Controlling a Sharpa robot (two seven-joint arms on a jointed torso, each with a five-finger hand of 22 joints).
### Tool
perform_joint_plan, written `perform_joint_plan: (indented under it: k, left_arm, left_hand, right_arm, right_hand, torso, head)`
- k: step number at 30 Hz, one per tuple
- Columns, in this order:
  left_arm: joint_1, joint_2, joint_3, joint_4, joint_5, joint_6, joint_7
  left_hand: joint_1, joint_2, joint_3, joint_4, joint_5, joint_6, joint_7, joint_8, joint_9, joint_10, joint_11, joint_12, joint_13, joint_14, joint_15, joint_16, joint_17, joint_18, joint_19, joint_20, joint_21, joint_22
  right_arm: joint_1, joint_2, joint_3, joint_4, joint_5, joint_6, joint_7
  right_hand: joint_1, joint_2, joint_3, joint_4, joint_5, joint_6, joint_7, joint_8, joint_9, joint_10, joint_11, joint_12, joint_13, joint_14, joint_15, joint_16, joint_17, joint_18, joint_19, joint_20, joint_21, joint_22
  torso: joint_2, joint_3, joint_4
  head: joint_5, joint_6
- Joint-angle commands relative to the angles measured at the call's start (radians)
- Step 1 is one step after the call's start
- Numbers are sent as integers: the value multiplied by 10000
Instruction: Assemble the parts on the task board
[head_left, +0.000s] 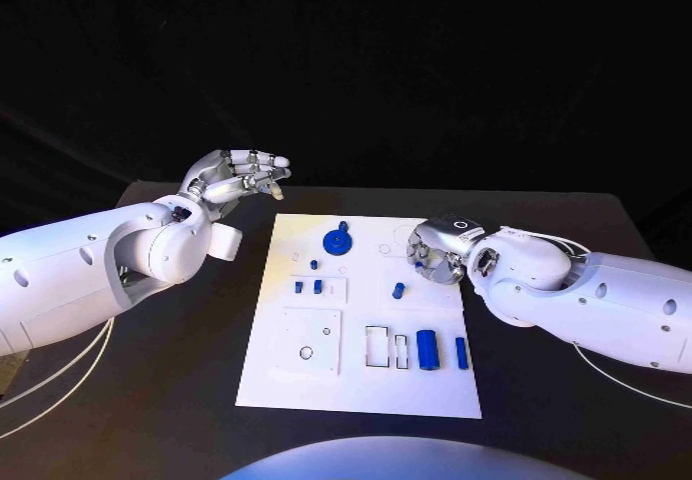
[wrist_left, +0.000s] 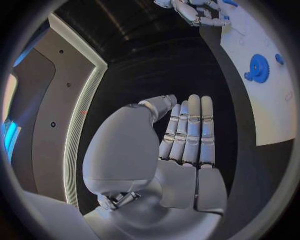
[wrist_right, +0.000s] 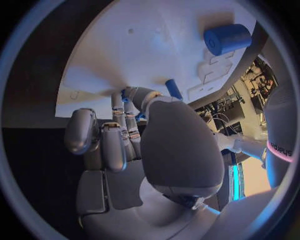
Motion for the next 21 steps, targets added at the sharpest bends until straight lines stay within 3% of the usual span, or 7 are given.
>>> perform_joint_plan:
  k: [1,11,21]
  left_arm:
    - [5,13,5,42,62,136,45]
    - [5,6,-4,69,36,177,-31]
    - [4,-3,-19,82,33,229,-106]
  left_hand:
    - [-25,-4,-38,-21,8,-16,39,-65,-17,-30,77,-53,-7,-29,43,-57,-21,116,-22,17,-63,-17]
    - [-17,-14,-49,-44,10,-42,57,-84,-25,-52,93,-72,-7,-34,54,-76,-34,114,-19,23,-74,-23]
    - [-49,-27,-76,-52,15,-98,89,-125,-44,-103,125,-111,-6,-57,85,-116,-59,104,-37,44,-120,-46]
  right_arm:
    - [-213,24,-145,8,-497,697,-397]
    - [-247,-58,-144,200,-813,-288,-526]
    - [-240,-155,-136,339,-986,-544,-657]
  right_hand:
    - [58,209,511,-349,33,70,6,41,70,425,-325,-8,39,395,-69,12,-45,-174,33,-71,87,605]
    - [-251,153,1203,-804,19,92,-12,37,241,567,-331,-185,111,397,-86,12,-81,-219,99,-99,398,875]
    - [-368,144,1565,-1033,16,134,-24,19,312,658,-335,-281,134,394,-95,10,-107,-238,127,-113,547,1009]
  torso:
    - [-5,2,3]
    - [-2,9,3]
    - [2,12,3]
  head:
    - [-14,-8]
    - [-40,1]
    - [-35,2]
